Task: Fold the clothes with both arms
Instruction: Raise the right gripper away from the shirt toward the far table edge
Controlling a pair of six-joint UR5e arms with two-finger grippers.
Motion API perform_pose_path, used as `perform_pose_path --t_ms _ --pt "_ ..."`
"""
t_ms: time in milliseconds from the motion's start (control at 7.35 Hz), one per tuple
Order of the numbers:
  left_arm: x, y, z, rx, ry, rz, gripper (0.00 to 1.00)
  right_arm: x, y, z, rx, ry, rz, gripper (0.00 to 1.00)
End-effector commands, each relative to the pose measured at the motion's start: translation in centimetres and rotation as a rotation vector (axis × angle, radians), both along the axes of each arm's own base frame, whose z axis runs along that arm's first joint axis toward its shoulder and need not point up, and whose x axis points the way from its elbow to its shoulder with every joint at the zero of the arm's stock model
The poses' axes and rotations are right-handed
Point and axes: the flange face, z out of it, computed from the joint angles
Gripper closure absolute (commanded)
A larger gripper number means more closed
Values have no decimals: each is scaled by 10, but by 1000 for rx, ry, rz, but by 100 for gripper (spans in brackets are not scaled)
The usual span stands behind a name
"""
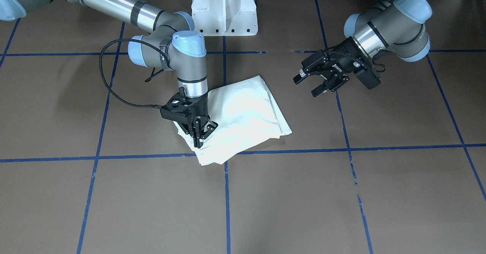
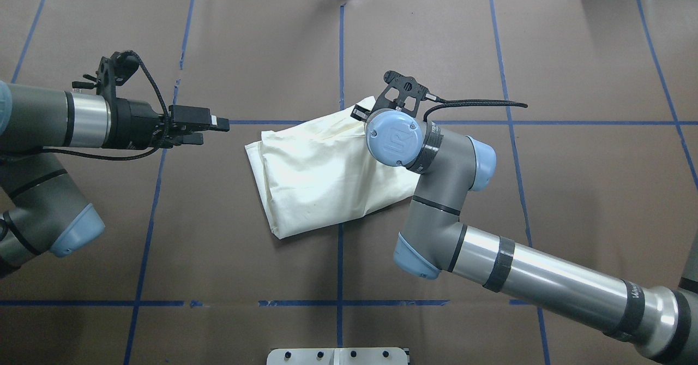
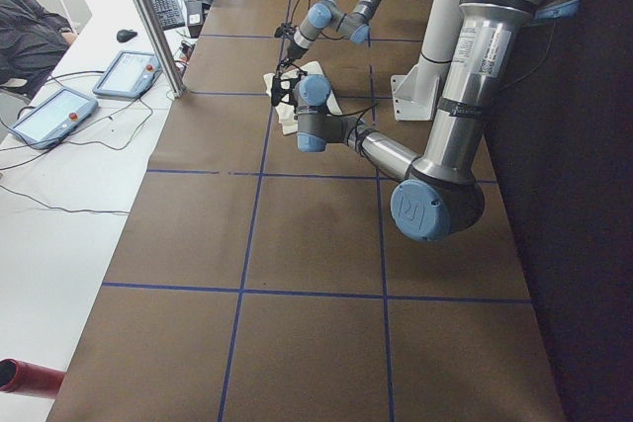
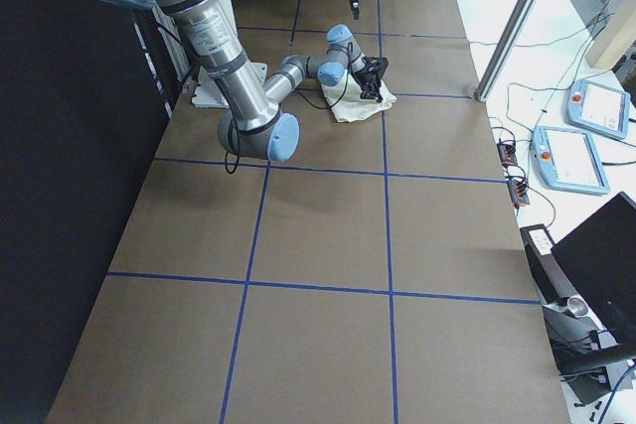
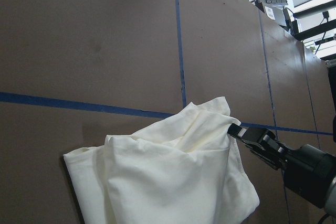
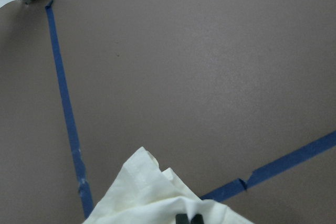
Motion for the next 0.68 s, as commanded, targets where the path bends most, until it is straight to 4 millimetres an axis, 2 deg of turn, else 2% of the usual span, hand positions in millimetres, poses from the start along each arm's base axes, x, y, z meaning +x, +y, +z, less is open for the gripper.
perform_pose_path --t_ms 0,136,272,408,544 --pt "2 0 0 -1 -3 2 1 21 -26 -8 43 43 -43 0" --pt "6 -3 4 -21 -24 4 1 48 -50 -8 34 66 -146 0" --pt "13 -9 4 -59 -67 -1 1 84 -75 -11 22 64 -250 0" --pt "28 -17 -1 -82 -102 -46 1 123 -96 -11 30 43 -320 0" --pt "60 -37 -18 -126 -165 -88 1 164 -110 -4 44 39 -393 0"
